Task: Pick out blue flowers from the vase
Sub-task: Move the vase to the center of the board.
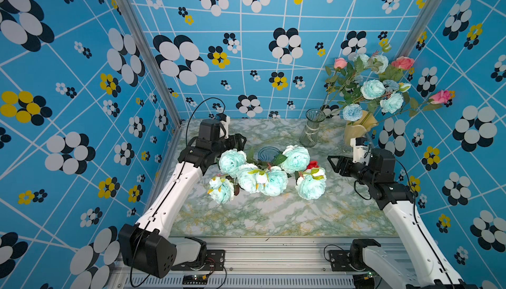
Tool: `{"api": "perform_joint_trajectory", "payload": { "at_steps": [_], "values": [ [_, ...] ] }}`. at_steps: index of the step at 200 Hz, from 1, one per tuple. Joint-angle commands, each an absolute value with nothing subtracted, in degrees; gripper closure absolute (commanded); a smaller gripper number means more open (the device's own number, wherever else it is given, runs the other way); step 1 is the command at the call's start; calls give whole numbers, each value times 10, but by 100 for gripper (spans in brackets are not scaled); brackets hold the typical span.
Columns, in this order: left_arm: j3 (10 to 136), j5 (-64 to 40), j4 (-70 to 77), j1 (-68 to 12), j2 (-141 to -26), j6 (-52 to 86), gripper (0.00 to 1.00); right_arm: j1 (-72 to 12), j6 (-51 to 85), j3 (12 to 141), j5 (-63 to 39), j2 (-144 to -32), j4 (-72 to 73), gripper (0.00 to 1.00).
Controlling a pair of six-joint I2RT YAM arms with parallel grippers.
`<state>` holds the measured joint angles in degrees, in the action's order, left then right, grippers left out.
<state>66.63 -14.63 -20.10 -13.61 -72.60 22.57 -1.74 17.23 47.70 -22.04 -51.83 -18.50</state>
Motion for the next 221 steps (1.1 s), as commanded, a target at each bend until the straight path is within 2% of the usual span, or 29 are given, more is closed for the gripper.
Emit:
{"api": "perform_joint_trajectory", "payload": {
  "at_steps": [1,23,44,59,71,79,81,83,85,90,120,139,162,184,196,221],
  "values": [
    [550,-171,-5,-92,-690,262,22,-25,180,485,-239,-506,-186,29],
    [445,-164,75,-71,-648,271,22,-29,186,489,-305,-506,-171,29],
    [380,-155,122,-69,-620,259,22,-38,194,497,-379,-521,-161,37],
    [348,-154,138,-69,-607,252,22,-60,187,511,-369,-523,-189,37],
    [316,-159,165,-71,-602,260,23,-96,179,523,-324,-513,-231,37],
    [295,-166,186,-72,-601,264,23,-105,180,524,-292,-504,-252,32],
    [290,-169,190,-73,-602,264,23,-108,180,525,-285,-501,-255,27],
    [286,-171,193,-74,-602,264,23,-109,181,524,-278,-499,-258,16],
    [281,-172,196,-75,-601,263,23,-110,182,523,-271,-494,-262,9],
    [270,-173,201,-77,-601,262,23,-114,186,522,-262,-485,-265,2],
    [211,-173,259,-85,-597,253,23,-115,225,445,-257,-370,-181,1],
    [188,-176,292,-96,-609,263,22,-116,213,445,-222,-313,-203,1],
    [196,-199,307,-109,-636,268,23,-116,159,493,-243,-317,-305,26],
    [210,-194,298,-124,-638,258,23,-117,153,493,-312,-324,-339,44],
    [214,-184,289,-131,-635,254,23,-123,164,480,-342,-316,-339,50],
    [216,-175,281,-141,-620,247,23,-163,223,452,-337,-262,-300,58]
  ]
}}
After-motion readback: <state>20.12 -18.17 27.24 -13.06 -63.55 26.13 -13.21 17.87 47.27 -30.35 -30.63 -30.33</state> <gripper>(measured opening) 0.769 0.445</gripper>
